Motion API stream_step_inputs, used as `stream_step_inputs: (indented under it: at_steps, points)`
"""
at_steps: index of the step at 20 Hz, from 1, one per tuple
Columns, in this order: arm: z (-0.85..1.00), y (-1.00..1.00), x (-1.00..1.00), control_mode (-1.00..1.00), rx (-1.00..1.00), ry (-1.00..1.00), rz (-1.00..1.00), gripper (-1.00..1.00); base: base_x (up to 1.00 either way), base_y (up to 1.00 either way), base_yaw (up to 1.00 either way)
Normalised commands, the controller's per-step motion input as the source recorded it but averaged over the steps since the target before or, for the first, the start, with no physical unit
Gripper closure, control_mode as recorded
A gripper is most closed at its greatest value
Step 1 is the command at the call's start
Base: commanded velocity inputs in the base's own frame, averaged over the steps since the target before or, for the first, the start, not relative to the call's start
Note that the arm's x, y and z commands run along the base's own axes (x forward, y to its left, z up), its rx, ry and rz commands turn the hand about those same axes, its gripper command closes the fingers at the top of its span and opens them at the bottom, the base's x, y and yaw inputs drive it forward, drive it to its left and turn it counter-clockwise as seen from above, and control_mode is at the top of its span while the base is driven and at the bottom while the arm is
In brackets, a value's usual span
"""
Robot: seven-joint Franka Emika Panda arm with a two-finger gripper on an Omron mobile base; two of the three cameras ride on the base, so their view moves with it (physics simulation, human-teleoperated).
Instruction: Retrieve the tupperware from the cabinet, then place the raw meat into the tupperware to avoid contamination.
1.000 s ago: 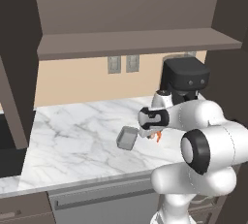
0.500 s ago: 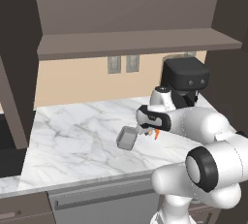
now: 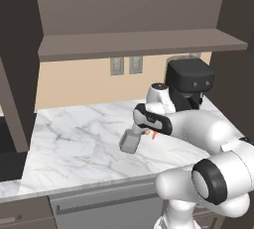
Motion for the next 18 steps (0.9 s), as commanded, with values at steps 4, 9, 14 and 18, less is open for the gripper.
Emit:
stream_step_inputs:
  at_steps: [4,9,14,18]
  points:
    - [0.09,0.39,0.0,-1.0,0.0,0.01,0.0,1.0,0.0,0.0,0.0]
    - [-0.06,0.41,0.12,-1.0,0.0,0.08,0.0,1.0,0.0,0.0,0.0]
    - [-0.11,0.35,0.12,-1.0,0.0,0.05,0.0,1.0,0.0,0.0,0.0]
    - [-0.07,0.26,0.08,-1.0,0.0,0.03,0.0,1.0,0.0,0.0,0.0]
